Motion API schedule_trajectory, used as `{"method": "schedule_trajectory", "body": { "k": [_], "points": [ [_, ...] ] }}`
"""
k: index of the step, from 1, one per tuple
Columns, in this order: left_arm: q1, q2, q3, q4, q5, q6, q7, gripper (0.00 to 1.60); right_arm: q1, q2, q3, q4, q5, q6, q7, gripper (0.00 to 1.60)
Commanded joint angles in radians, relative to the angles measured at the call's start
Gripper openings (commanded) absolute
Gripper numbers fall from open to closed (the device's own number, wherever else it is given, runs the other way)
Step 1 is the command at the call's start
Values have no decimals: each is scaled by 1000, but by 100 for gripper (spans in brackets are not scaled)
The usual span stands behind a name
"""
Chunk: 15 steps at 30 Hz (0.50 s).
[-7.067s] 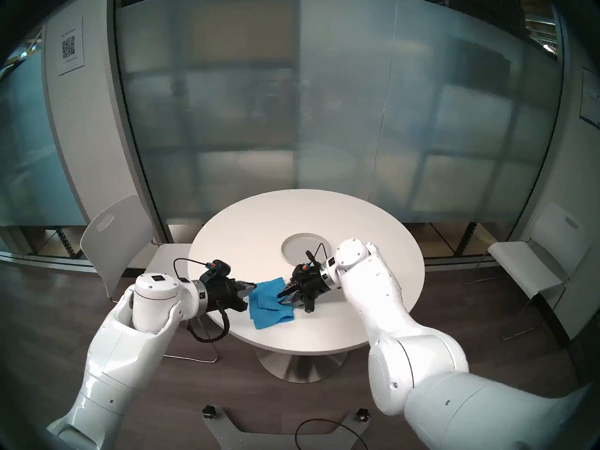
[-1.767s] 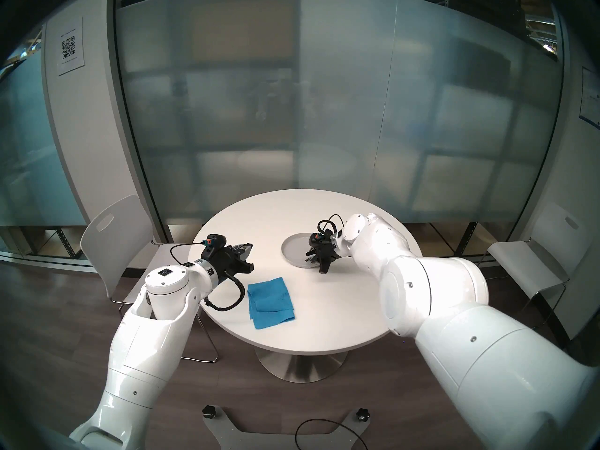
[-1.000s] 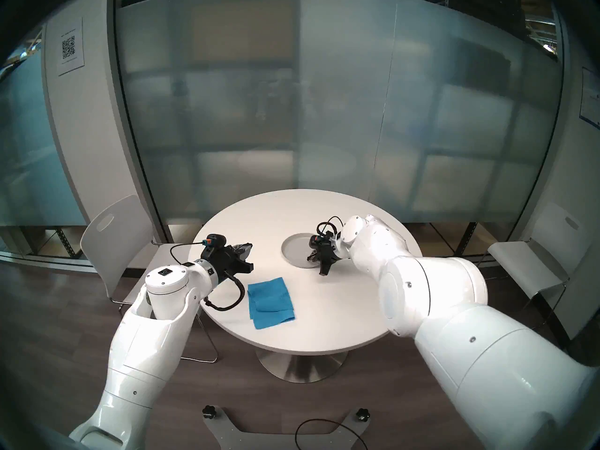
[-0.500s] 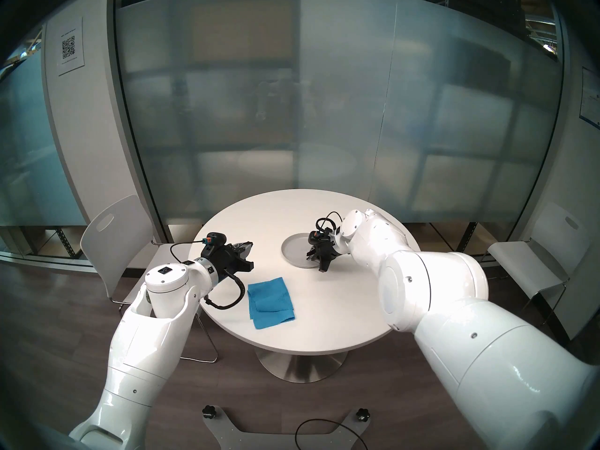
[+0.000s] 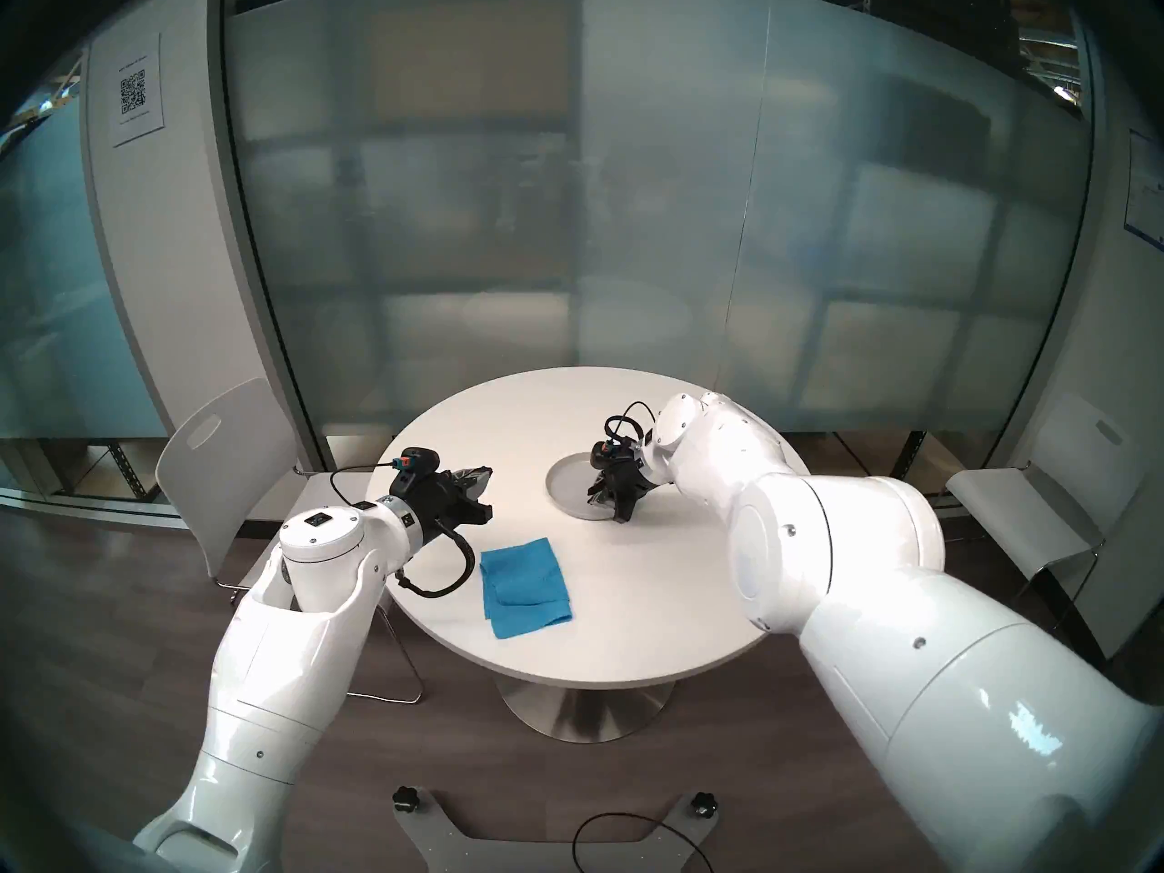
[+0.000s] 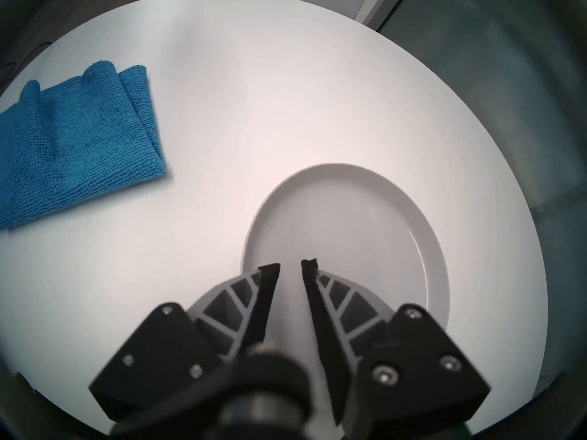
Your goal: Fold the napkin in half twice and place it beside the plate
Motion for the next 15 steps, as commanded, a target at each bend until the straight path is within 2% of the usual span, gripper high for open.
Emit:
{"method": "schedule_trajectory", "body": {
  "k": [1,15],
  "points": [
    [-14,4,-6,-28,-3,5,-4,35,35,-18,-13,-4,-9,-12,34,77],
    [5,8,-15,-53,-6,19,-18,36,11,-18,-37,-4,-33,-39,51,75]
  ]
}}
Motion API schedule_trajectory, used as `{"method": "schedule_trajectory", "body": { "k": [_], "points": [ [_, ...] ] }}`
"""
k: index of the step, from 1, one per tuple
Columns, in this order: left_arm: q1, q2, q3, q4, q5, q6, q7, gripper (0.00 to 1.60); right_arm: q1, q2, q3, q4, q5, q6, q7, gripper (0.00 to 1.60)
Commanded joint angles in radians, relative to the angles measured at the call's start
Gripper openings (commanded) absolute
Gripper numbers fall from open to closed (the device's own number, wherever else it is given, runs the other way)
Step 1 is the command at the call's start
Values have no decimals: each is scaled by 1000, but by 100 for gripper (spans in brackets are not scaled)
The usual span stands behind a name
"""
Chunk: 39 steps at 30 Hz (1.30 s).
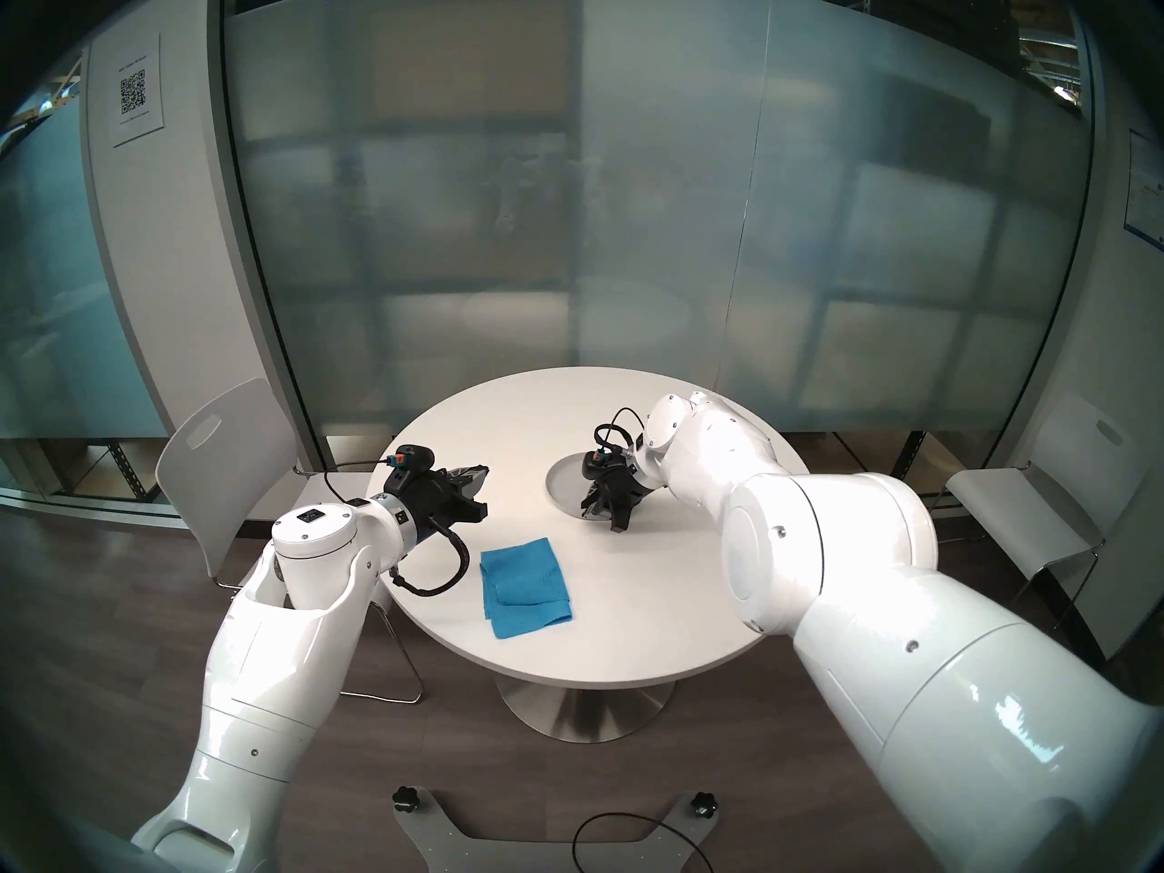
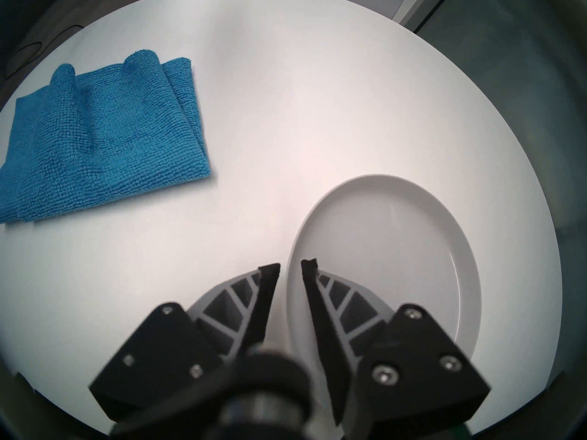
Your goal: Fold the napkin in half twice and place it beside the plate
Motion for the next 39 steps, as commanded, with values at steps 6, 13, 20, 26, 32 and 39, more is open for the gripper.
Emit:
{"method": "schedule_trajectory", "body": {
  "k": [6,13,20,26,32,39],
  "points": [
    [11,4,-8,-46,0,3,-3,36,4,-9,-8,-9,-12,-17,-8,74],
    [15,3,-11,-53,1,6,-4,36,-2,-13,-13,-10,-23,-19,-28,73],
    [19,3,-16,-54,0,6,-4,36,-12,-13,-22,-8,-37,-19,-52,70],
    [22,4,-23,-57,0,6,-2,36,-13,-16,-28,-6,-45,-20,-64,65],
    [22,3,-24,-59,-1,5,-2,36,-5,-19,-24,-7,-45,-18,-67,70],
    [20,4,-25,-63,0,6,-1,36,26,-15,-3,-1,-28,-22,-26,77]
  ]
}}
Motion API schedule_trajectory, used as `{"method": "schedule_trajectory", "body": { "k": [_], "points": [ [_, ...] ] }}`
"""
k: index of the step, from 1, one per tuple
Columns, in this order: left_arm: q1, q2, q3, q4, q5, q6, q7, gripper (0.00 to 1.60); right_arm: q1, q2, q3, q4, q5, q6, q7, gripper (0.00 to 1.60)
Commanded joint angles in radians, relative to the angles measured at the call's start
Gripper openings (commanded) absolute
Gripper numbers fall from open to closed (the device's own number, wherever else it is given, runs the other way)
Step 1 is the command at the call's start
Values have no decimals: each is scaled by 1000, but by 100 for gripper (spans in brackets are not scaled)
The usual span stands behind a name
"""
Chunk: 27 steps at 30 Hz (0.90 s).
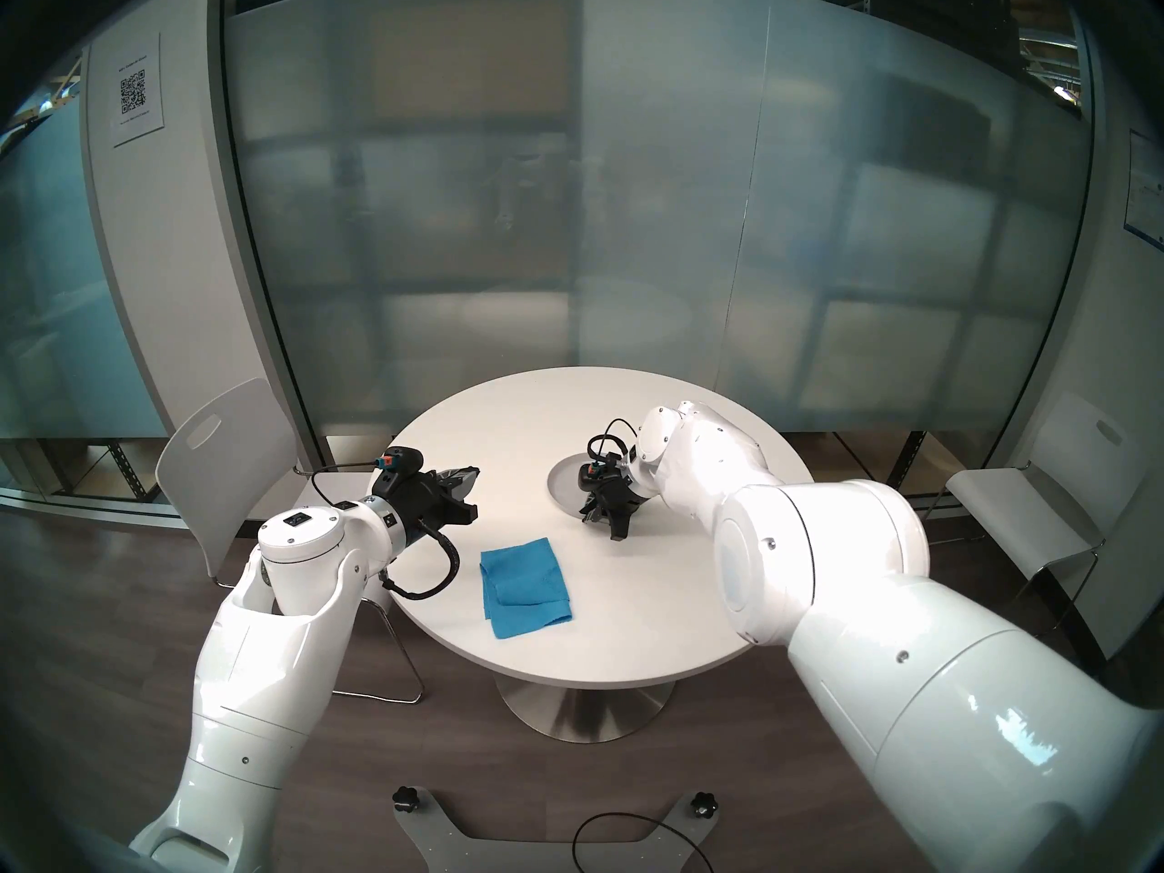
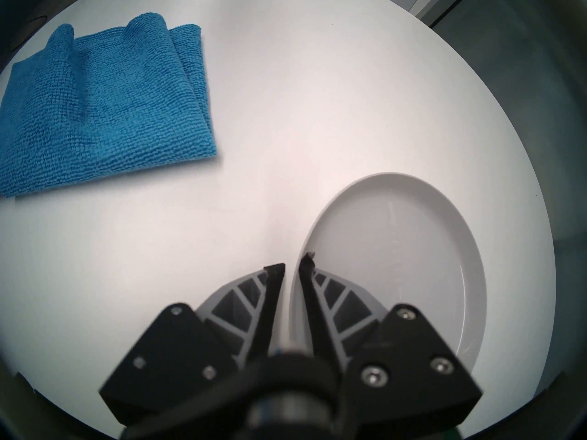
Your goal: Fold the napkin in half twice and place it beside the plate
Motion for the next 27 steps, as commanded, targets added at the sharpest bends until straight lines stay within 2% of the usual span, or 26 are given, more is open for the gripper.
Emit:
{"method": "schedule_trajectory", "body": {
  "k": [1,4,16,27],
  "points": [
    [-9,-2,2,-28,1,-4,1,36,51,0,25,-1,24,3,47,77],
    [-14,-2,5,-29,1,-3,-1,38,76,4,45,4,36,8,102,77],
    [-21,0,14,-35,-1,5,-5,40,119,12,70,6,40,24,233,78],
    [-10,7,14,-52,-5,12,-9,41,105,5,51,-2,10,45,257,72]
  ]
}}
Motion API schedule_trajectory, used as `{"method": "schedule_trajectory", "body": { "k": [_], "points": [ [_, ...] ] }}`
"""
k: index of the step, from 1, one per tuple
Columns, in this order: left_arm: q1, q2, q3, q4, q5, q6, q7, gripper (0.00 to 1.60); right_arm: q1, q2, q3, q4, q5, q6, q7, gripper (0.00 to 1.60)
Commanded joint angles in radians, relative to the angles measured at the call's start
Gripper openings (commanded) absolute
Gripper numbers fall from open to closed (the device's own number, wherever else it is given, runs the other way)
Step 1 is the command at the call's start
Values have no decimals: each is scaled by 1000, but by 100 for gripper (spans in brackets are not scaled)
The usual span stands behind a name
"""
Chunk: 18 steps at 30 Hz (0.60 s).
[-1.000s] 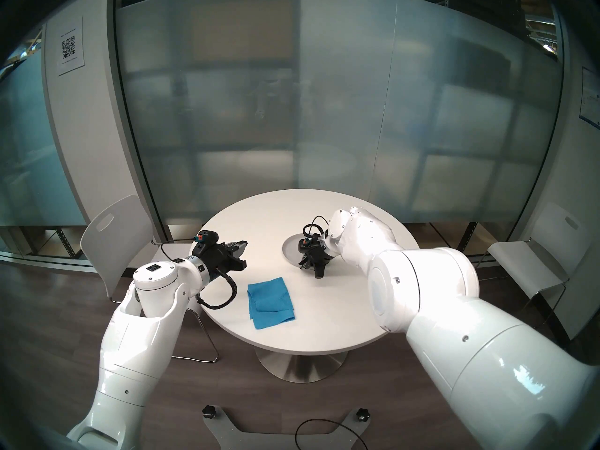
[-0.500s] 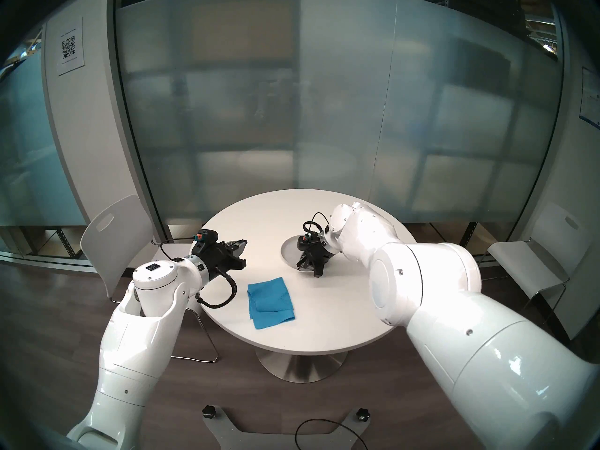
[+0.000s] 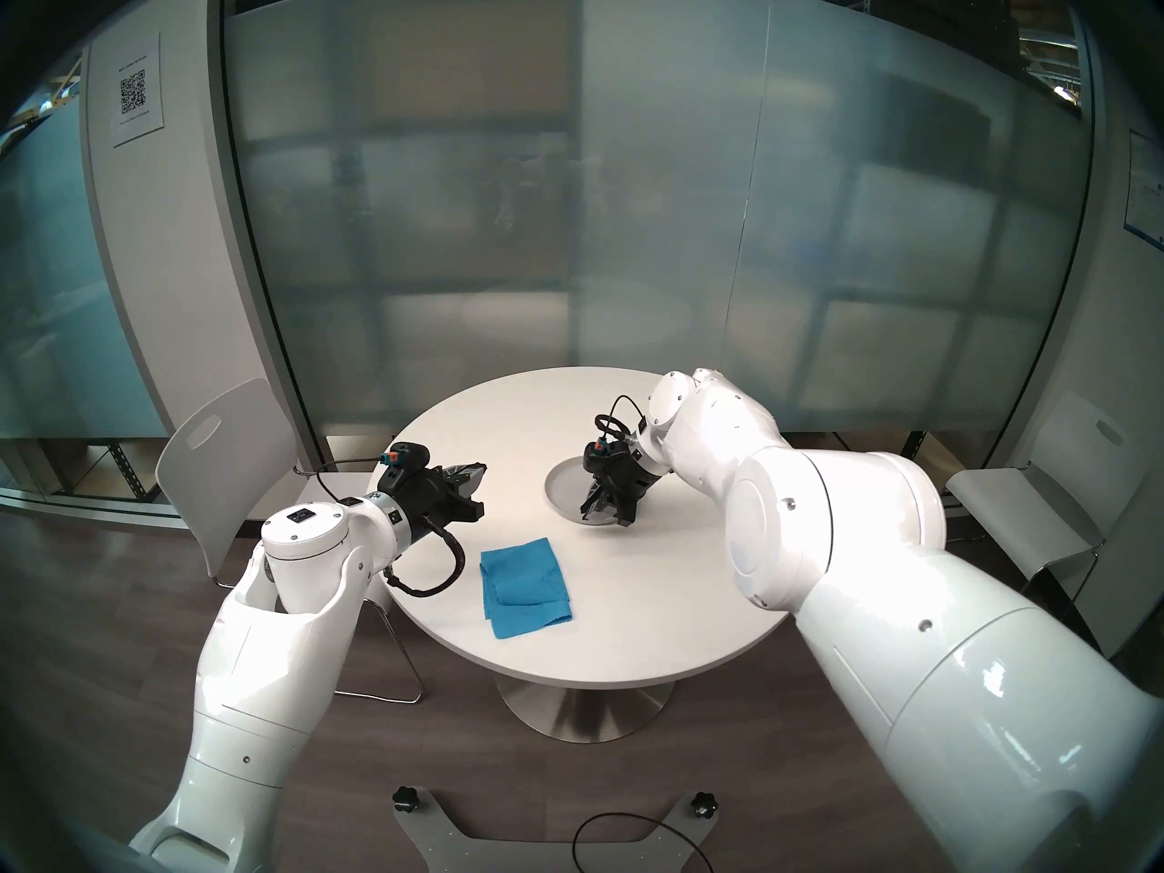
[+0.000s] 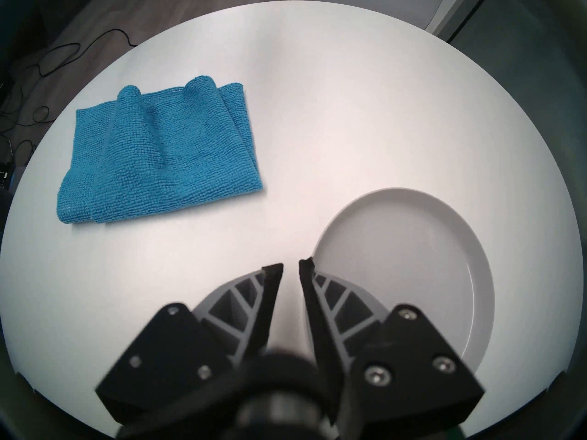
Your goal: Fold the napkin in half twice and place it beside the plate
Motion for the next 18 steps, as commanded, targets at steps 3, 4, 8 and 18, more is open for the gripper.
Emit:
{"method": "schedule_trajectory", "body": {
  "k": [3,4,8,18],
  "points": [
    [1,7,-9,-42,-4,8,-3,41,23,-13,-29,-14,-28,15,14,72],
    [2,8,-9,-43,-4,9,-4,41,23,-14,-31,-14,-31,16,14,72],
    [8,10,-15,-48,-6,12,-5,41,21,-22,-36,-16,-42,23,12,68],
    [20,14,-23,-55,-9,17,-8,41,7,-24,-41,-20,-67,40,-9,67]
  ]
}}
